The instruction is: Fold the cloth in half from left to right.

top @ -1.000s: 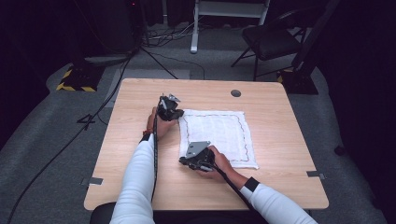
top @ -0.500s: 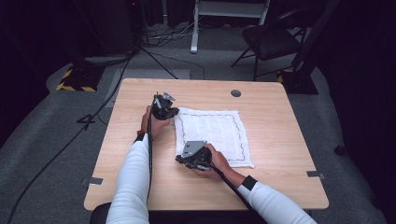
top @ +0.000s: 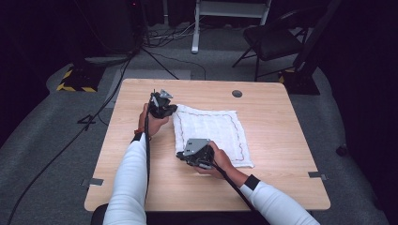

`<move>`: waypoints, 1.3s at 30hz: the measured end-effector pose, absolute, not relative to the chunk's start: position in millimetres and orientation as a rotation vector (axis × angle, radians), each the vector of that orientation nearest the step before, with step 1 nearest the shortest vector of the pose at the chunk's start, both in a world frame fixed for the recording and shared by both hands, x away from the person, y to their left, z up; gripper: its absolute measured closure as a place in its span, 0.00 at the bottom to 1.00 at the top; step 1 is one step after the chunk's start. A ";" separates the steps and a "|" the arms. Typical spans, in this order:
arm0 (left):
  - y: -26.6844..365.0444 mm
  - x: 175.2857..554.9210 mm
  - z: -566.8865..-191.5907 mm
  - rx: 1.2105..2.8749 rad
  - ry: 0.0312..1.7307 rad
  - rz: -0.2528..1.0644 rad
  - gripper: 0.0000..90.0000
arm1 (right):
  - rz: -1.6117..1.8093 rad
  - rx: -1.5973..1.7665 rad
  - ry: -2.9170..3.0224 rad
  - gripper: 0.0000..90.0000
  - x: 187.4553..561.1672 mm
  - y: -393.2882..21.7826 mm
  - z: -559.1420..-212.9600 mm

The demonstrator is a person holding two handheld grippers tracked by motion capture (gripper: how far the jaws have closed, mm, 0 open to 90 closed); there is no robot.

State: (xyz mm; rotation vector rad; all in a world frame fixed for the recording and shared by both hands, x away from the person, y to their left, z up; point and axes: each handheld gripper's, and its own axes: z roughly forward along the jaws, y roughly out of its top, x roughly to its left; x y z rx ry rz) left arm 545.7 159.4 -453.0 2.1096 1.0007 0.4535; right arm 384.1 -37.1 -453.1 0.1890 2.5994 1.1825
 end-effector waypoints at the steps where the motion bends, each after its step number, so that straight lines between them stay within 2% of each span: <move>1: 158.7 545.3 -450.5 2.101 1.003 0.460 0.95 | 1.184 0.190 2.596 0.97 384.0 -37.6 -452.1; 11: 136.7 549.4 -439.5 2.055 0.981 0.479 0.95 | 1.228 0.264 2.535 0.97 384.3 -68.8 -438.7; 27: 78.0 554.4 -423.6 2.089 0.875 0.523 0.95 | 1.229 0.389 2.437 0.97 375.8 -137.0 -426.5; 39: 28.5 560.8 -423.5 2.113 0.823 0.514 0.95 | 1.208 0.504 2.407 0.97 374.8 -184.4 -430.4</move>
